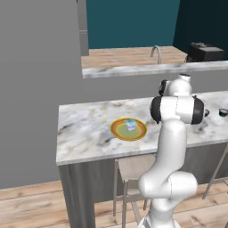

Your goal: Place two yogurt containers on each plate.

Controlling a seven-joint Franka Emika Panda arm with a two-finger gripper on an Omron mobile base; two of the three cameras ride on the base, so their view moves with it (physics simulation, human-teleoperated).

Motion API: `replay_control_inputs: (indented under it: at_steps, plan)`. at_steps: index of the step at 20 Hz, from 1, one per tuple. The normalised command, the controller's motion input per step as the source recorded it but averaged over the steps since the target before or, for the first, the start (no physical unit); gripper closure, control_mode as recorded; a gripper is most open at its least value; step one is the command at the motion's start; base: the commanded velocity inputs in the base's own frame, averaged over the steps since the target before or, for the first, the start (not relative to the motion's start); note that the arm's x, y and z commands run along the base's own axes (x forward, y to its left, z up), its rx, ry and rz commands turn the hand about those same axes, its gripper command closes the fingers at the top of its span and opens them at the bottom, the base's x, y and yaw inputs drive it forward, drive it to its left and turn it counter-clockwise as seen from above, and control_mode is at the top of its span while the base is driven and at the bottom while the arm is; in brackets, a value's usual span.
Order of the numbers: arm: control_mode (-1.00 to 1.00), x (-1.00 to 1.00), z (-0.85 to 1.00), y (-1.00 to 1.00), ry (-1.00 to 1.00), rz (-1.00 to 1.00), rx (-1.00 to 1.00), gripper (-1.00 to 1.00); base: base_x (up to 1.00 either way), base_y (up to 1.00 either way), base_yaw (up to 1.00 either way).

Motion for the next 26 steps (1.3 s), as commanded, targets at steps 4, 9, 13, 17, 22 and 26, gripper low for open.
replay_control_inputs:
  at_steps: [4,9,13,17,22,26]
  plan:
    - [-1.00,0.17,-0.19,-0.06,-0.05,0.00,0.00,-1.00,0.00,0.00,0.00]
    - [-1.00,0.19,-0.36,0.00,-0.07,0.00,0.00,-1.00,0.00,0.00,0.00]
    - [-1.00,0.13,-0.32,-0.01,-0.09,-0.01,-0.01,-1.00,0.00,0.00,0.00]
    - [-1.00,0.03,-0.20,-0.06,-0.04,-0.04,-0.04,-1.00,0.00,0.00,0.00]
    - [-1.00,0.01,-0.06,-0.10,0.00,-0.08,-0.04,-1.00,0.00,0.00,0.00]
    - [-1.00,0.00,-0.03,0.00,0.00,-0.07,-0.03,-1.00,0.00,0.00,0.00]
